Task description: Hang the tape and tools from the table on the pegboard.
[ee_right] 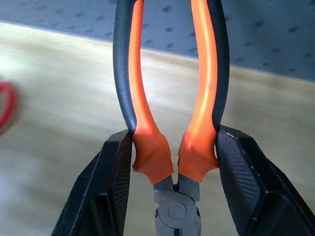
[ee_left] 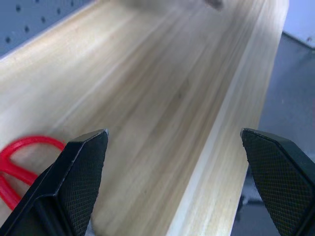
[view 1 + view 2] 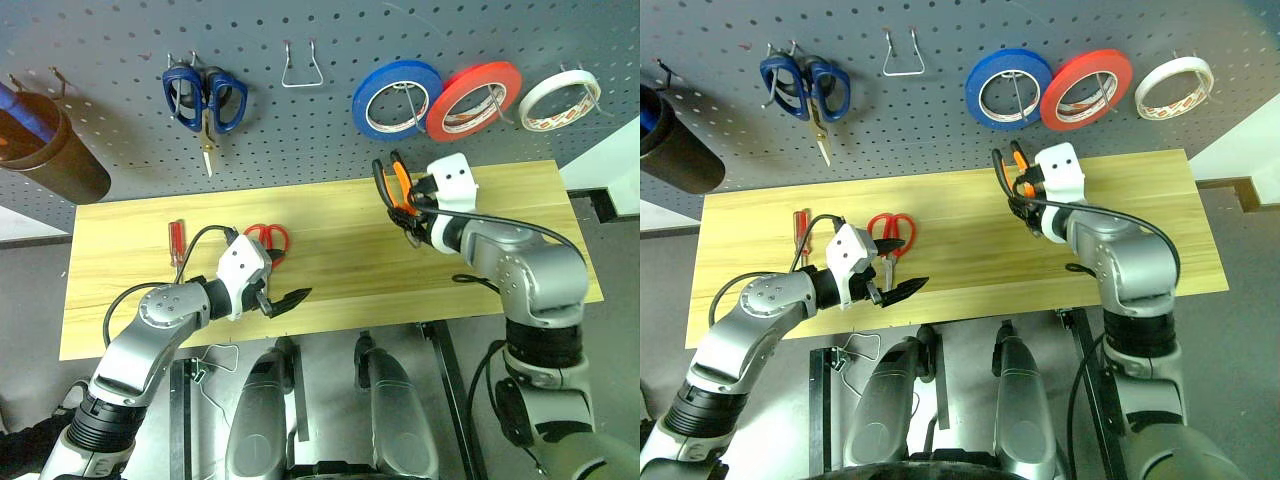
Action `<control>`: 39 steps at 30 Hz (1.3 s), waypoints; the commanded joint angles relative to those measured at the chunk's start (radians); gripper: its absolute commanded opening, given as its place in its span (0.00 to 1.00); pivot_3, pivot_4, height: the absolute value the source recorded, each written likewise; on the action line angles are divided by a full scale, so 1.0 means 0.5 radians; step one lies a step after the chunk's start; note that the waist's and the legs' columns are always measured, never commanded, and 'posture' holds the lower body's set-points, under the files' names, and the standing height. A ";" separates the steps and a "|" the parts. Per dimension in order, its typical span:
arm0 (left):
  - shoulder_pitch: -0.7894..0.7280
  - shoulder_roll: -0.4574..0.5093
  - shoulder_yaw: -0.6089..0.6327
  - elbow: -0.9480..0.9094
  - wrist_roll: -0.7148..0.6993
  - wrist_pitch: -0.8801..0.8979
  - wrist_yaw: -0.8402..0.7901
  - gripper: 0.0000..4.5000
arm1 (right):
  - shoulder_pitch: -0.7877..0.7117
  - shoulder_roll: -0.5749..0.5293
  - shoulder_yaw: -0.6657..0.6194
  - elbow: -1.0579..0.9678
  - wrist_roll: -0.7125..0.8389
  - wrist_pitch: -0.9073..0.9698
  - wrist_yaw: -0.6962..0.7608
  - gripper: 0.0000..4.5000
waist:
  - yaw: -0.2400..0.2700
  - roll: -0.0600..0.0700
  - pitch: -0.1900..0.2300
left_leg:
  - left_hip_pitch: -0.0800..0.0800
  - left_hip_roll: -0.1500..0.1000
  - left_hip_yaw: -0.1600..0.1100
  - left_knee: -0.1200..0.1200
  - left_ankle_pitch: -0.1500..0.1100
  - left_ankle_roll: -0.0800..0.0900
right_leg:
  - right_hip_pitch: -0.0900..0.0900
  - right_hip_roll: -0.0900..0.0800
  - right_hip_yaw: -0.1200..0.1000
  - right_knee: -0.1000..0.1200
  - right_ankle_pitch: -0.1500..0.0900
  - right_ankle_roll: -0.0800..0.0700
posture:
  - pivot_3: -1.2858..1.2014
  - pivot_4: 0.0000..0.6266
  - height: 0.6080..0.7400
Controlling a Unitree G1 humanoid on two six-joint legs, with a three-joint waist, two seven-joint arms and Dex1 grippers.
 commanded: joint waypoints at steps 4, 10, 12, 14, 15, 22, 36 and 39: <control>0.028 -0.084 0.158 0.005 -0.135 -0.207 -0.060 1.00 | 0.302 -0.175 -0.276 -0.534 0.348 -0.038 0.285 0.49 | -0.003 -0.004 -0.011 | -0.002 -0.001 -0.004 0.001 0.001 -0.002 | 0.000 0.000 -0.004 0.000 0.000 0.000 | 0.53 0.53 0.82; -0.107 -0.203 0.258 0.076 -0.219 -0.284 -0.018 1.00 | 0.283 -0.051 -0.651 -0.788 0.901 -0.088 0.399 0.49 | -0.003 -0.014 -0.039 | -0.002 -0.001 -0.007 0.005 0.003 -0.004 | 0.002 0.001 -0.006 0.004 0.001 0.000 | 0.53 0.49 0.82; -0.131 -0.230 0.270 0.079 -0.231 -0.299 -0.014 1.00 | 0.184 0.015 -0.721 -0.818 1.109 -0.108 0.345 0.49 | -0.008 -0.019 -0.052 | -0.001 -0.002 -0.009 0.005 0.003 -0.004 | 0.003 0.002 -0.007 0.004 0.002 0.000 | 0.53 0.49 0.82; -0.142 -0.257 0.282 0.080 -0.242 -0.325 -0.009 1.00 | 0.029 0.072 -0.717 -0.795 1.217 -0.144 0.238 0.49 | -0.011 -0.021 -0.054 | 0.000 -0.002 -0.009 0.005 0.003 -0.004 | 0.004 0.002 -0.007 0.004 0.002 0.000 | 0.53 0.48 0.82; -0.145 -0.276 0.292 0.079 -0.239 -0.360 0.001 1.00 | -0.065 0.096 -0.694 -0.771 1.246 -0.162 0.169 0.49 | -0.010 -0.021 -0.055 | 0.001 -0.002 -0.009 0.006 0.003 -0.004 | 0.005 0.002 -0.007 0.005 0.002 0.000 | 0.53 0.48 0.82; -0.166 -0.464 0.375 0.106 -0.174 -0.710 0.151 1.00 | -0.522 0.196 -0.410 -0.496 1.130 -0.356 -0.132 0.49 | -0.004 -0.032 -0.084 | 0.000 -0.002 -0.011 0.007 0.005 -0.007 | 0.006 0.002 -0.009 0.006 0.003 -0.001 | 0.53 0.46 0.82; -0.103 -0.597 0.338 0.300 -0.031 -1.041 0.280 1.00 | -1.155 0.325 0.010 0.230 0.545 -0.970 -0.270 0.49 | -0.014 -0.036 -0.093 | -0.001 -0.002 -0.012 0.011 0.008 -0.008 | 0.005 0.002 -0.009 0.016 0.005 -0.001 | 0.51 0.46 0.82; -0.118 -0.595 0.332 0.324 -0.031 -1.056 0.277 1.00 | -1.212 0.372 0.047 0.259 0.509 -1.000 -0.286 0.49 | -0.009 -0.036 -0.102 | -0.001 -0.002 -0.012 0.012 0.008 -0.008 | 0.006 0.002 -0.009 0.015 0.006 -0.001 | 0.51 0.46 0.82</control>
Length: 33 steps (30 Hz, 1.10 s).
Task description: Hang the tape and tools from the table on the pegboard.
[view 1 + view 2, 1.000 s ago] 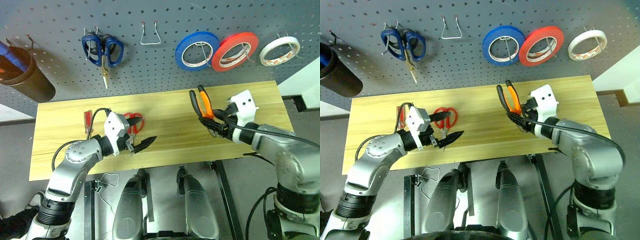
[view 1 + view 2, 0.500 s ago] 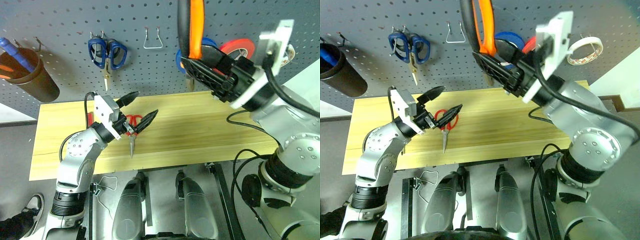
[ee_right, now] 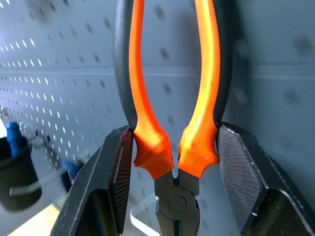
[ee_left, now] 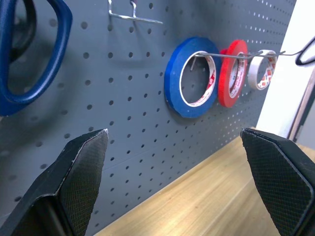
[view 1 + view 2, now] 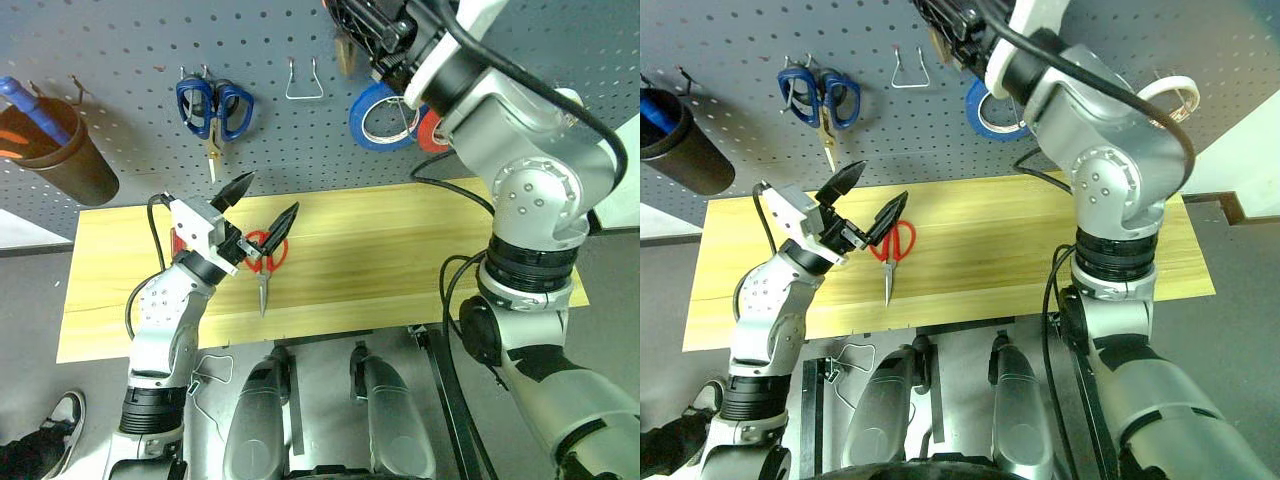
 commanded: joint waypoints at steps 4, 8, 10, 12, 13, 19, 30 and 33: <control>-0.015 -0.002 -0.017 0.006 0.010 -0.077 -0.005 1.00 | -0.166 0.112 0.047 0.014 -0.077 -0.125 -0.047 0.49 | -0.004 0.000 -0.003 | 0.000 0.000 0.000 0.002 0.000 0.000 | 0.000 0.000 0.000 0.002 0.001 -0.001 | 0.51 0.46 0.82; -0.017 0.000 -0.021 -0.005 0.011 -0.073 0.001 1.00 | -0.148 0.190 0.101 0.072 -0.156 -0.179 -0.080 0.49 | -0.007 0.000 -0.005 | 0.001 0.000 0.000 0.003 0.000 0.000 | 0.000 0.000 0.000 0.004 0.001 -0.001 | 0.51 0.46 0.82; -0.013 0.002 -0.024 -0.009 0.012 -0.074 0.004 1.00 | -0.127 0.220 0.125 0.092 -0.195 -0.208 -0.093 0.49 | -0.007 0.000 -0.005 | 0.001 0.000 0.000 0.006 0.000 0.000 | -0.001 0.000 0.000 0.007 0.001 -0.001 | 0.51 0.46 0.82; 0.001 0.001 -0.029 -0.017 0.016 -0.077 0.007 1.00 | -0.108 0.278 0.139 0.132 -0.222 -0.234 -0.126 0.49 | -0.007 0.000 -0.005 | 0.000 0.001 0.000 0.011 0.000 0.000 | -0.001 0.000 0.000 0.011 0.001 -0.001 | 0.51 0.47 0.82; 0.005 0.001 -0.030 -0.019 0.018 -0.078 0.008 1.00 | -0.104 0.294 0.141 0.142 -0.229 -0.240 -0.134 0.49 | -0.008 0.000 -0.005 | 0.000 0.001 0.000 0.014 0.000 0.001 | -0.001 0.000 0.000 0.014 0.001 -0.001 | 0.51 0.47 0.82; 0.038 0.000 -0.039 -0.065 0.019 -0.063 0.025 1.00 | -0.101 0.429 0.229 0.283 -0.387 -0.389 -0.185 0.49 | -0.005 0.000 -0.005 | 0.001 0.002 -0.002 0.027 0.001 0.004 | -0.001 0.001 0.001 0.022 0.003 -0.005 | 0.52 0.49 0.82; 0.088 0.043 -0.027 -0.199 -0.007 0.001 0.075 1.00 | -0.028 0.543 0.198 0.491 -0.515 -0.640 -0.210 0.49 | 0.003 0.000 -0.005 | 0.002 0.004 -0.004 0.027 0.002 0.006 | -0.001 0.002 0.000 0.025 0.006 -0.009 | 0.53 0.53 0.82; 0.111 0.054 -0.027 -0.230 -0.012 0.016 0.086 1.00 | -0.021 0.554 0.196 0.476 -0.522 -0.643 -0.222 0.49 | 0.003 0.000 -0.005 | 0.002 0.004 -0.004 0.027 0.002 0.006 | -0.001 0.003 0.000 0.025 0.006 -0.009 | 0.53 0.53 0.82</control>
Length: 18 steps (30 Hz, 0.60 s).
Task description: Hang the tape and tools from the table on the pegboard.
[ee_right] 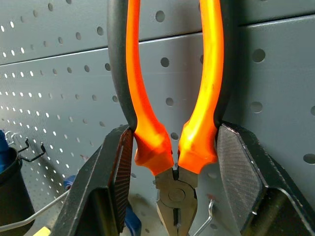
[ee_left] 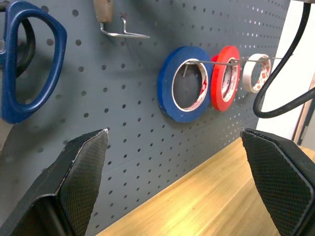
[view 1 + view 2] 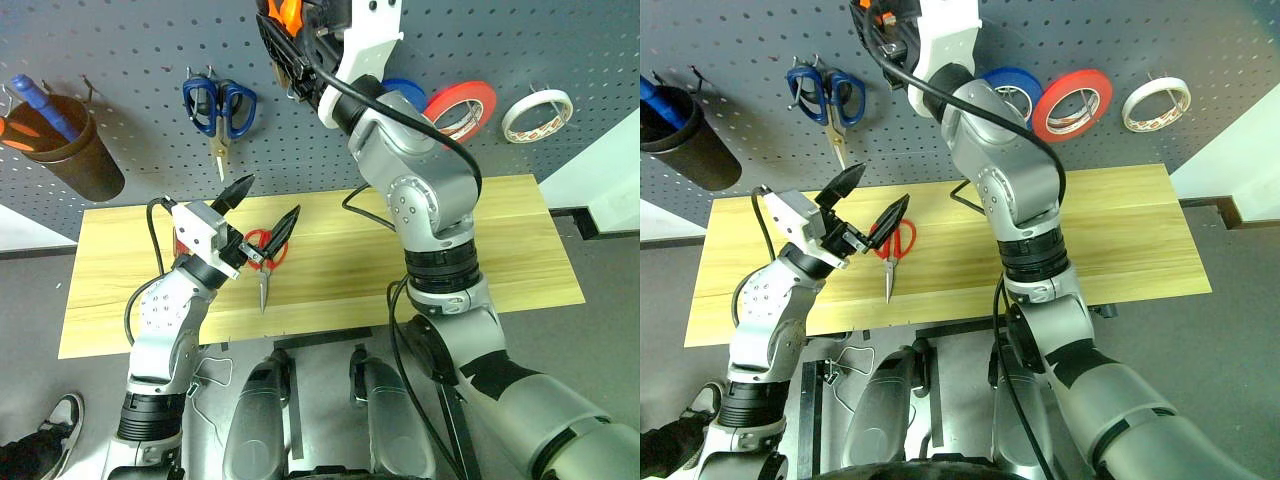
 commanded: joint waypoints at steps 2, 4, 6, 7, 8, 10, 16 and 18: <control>0.039 0.022 0.014 -0.122 -0.025 0.007 0.012 1.00 | 0.011 0.050 -0.001 -0.223 -0.031 0.012 -0.083 0.49 | 0.002 0.000 0.000 | 0.000 0.000 0.000 0.000 -0.001 0.001 | 0.000 0.000 0.000 0.000 0.000 0.000 | 0.53 0.53 0.82; 0.039 0.024 0.010 -0.118 -0.025 0.007 0.014 1.00 | 0.029 0.068 0.018 -0.299 -0.043 0.055 -0.119 0.49 | 0.002 0.000 0.000 | 0.000 0.000 0.000 0.000 -0.001 0.002 | 0.000 0.000 0.000 0.000 0.000 0.000 | 0.53 0.54 0.82; 0.039 0.024 0.006 -0.117 -0.025 0.009 0.017 1.00 | 0.043 0.075 0.031 -0.340 -0.058 0.085 -0.141 0.49 | 0.001 0.000 0.000 | -0.001 0.000 0.000 0.000 -0.001 0.002 | 0.000 0.000 0.000 0.000 0.000 0.000 | 0.53 0.53 0.82; 0.038 0.023 0.004 -0.116 -0.025 0.009 0.017 1.00 | 0.048 0.076 0.034 -0.355 -0.062 0.098 -0.147 0.49 | 0.000 0.000 0.000 | -0.001 0.000 0.000 0.000 -0.001 0.002 | -0.001 0.000 0.000 0.000 0.000 0.000 | 0.53 0.53 0.82; 0.040 0.024 0.003 -0.118 -0.025 0.008 0.017 1.00 | 0.052 0.079 0.036 -0.368 -0.065 0.109 -0.152 0.49 | 0.000 0.000 0.000 | -0.001 0.000 0.000 0.000 -0.001 0.002 | -0.001 0.000 0.000 0.000 0.000 0.000 | 0.53 0.53 0.82; 0.038 0.023 0.001 -0.116 -0.026 0.006 0.015 1.00 | 0.059 0.082 0.037 -0.402 -0.068 0.135 -0.165 0.49 | -0.003 0.000 0.000 | -0.001 0.000 0.000 -0.001 -0.001 0.002 | -0.001 0.000 0.000 0.000 0.000 0.000 | 0.53 0.53 0.82; 0.028 0.021 -0.007 -0.117 -0.031 0.013 0.013 1.00 | 0.073 0.108 0.070 -0.455 -0.099 0.193 -0.212 0.49 | -0.002 0.000 0.000 | -0.001 0.000 0.000 -0.001 -0.003 0.005 | -0.001 0.000 0.000 0.000 0.000 0.000 | 0.53 0.54 0.82; 0.034 0.023 -0.007 -0.127 -0.033 0.018 0.013 1.00 | 0.064 0.116 0.065 -0.462 -0.104 0.209 -0.223 0.49 | -0.002 0.000 0.000 | -0.001 0.000 0.000 -0.001 -0.003 0.006 | -0.002 0.000 0.000 -0.001 0.000 0.000 | 0.53 0.54 0.82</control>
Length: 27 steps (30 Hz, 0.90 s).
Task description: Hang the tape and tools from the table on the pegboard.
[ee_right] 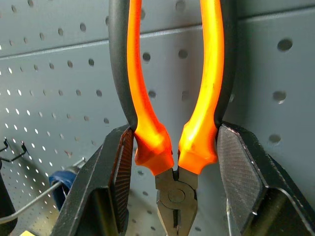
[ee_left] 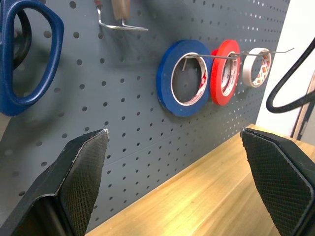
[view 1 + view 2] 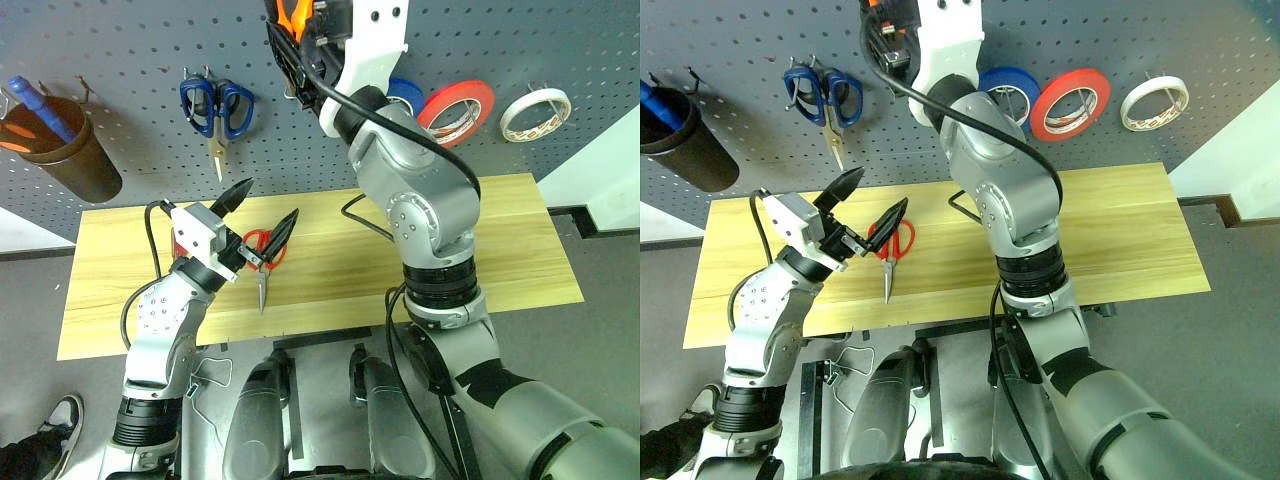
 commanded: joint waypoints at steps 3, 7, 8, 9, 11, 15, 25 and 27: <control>0.030 0.011 -0.003 -0.129 -0.037 0.017 0.002 1.00 | -0.044 0.049 0.003 -0.183 -0.021 -0.007 -0.036 0.49 | 0.001 0.000 0.000 | 0.000 0.000 0.000 0.000 0.000 0.000 | 0.000 0.000 0.000 0.000 0.000 0.000 | 0.53 0.55 0.82; 0.045 0.019 0.005 -0.153 -0.044 0.035 0.000 1.00 | -0.037 0.048 0.003 -0.193 -0.030 -0.011 -0.049 0.49 | 0.001 0.000 0.000 | 0.000 0.000 0.000 0.000 0.000 0.000 | 0.000 0.000 0.000 0.000 0.000 0.000 | 0.53 0.55 0.82; 0.047 0.020 0.006 -0.155 -0.045 0.036 0.001 1.00 | -0.035 0.047 0.002 -0.193 -0.032 -0.015 -0.050 0.49 | 0.002 0.000 0.000 | 0.000 0.000 0.000 0.000 0.000 0.000 | 0.000 0.000 0.000 0.000 0.000 0.000 | 0.53 0.55 0.82; 0.046 0.021 0.005 -0.155 -0.045 0.038 0.001 1.00 | -0.035 0.044 0.000 -0.193 -0.034 -0.019 -0.049 0.49 | 0.002 0.000 0.000 | 0.000 0.000 0.000 0.000 0.000 0.000 | 0.000 0.000 0.000 0.000 0.000 0.000 | 0.53 0.55 0.82; 0.043 0.022 0.005 -0.158 -0.047 0.041 0.004 1.00 | -0.037 0.041 -0.002 -0.195 -0.039 -0.023 -0.050 0.49 | 0.002 0.000 0.000 | 0.000 0.000 0.000 0.000 0.000 0.000 | 0.000 0.000 0.000 0.000 0.000 0.000 | 0.53 0.55 0.82; 0.034 0.021 0.002 -0.166 -0.049 0.049 0.012 1.00 | -0.049 0.033 -0.015 -0.209 -0.049 -0.020 -0.064 0.49 | 0.002 0.000 0.000 | 0.000 0.000 0.000 -0.001 0.000 0.000 | 0.000 0.000 0.000 -0.001 0.000 0.000 | 0.53 0.56 0.82; 0.055 0.029 0.008 -0.221 -0.066 0.085 0.018 1.00 | -0.072 -0.043 -0.101 0.338 -0.094 -0.403 0.078 0.49 | -0.001 0.001 0.001 | 0.002 0.000 0.000 -0.001 0.000 0.000 | 0.001 0.000 0.000 -0.001 0.000 0.000 | 0.53 0.59 0.82; 0.058 0.032 0.010 -0.231 -0.069 0.092 0.021 1.00 | -0.118 -0.062 -0.131 0.580 -0.100 -0.570 0.137 0.49 | -0.001 0.001 0.001 | 0.007 0.000 0.001 -0.002 0.000 0.000 | 0.005 0.000 0.000 -0.001 0.000 0.000 | 0.53 0.59 0.82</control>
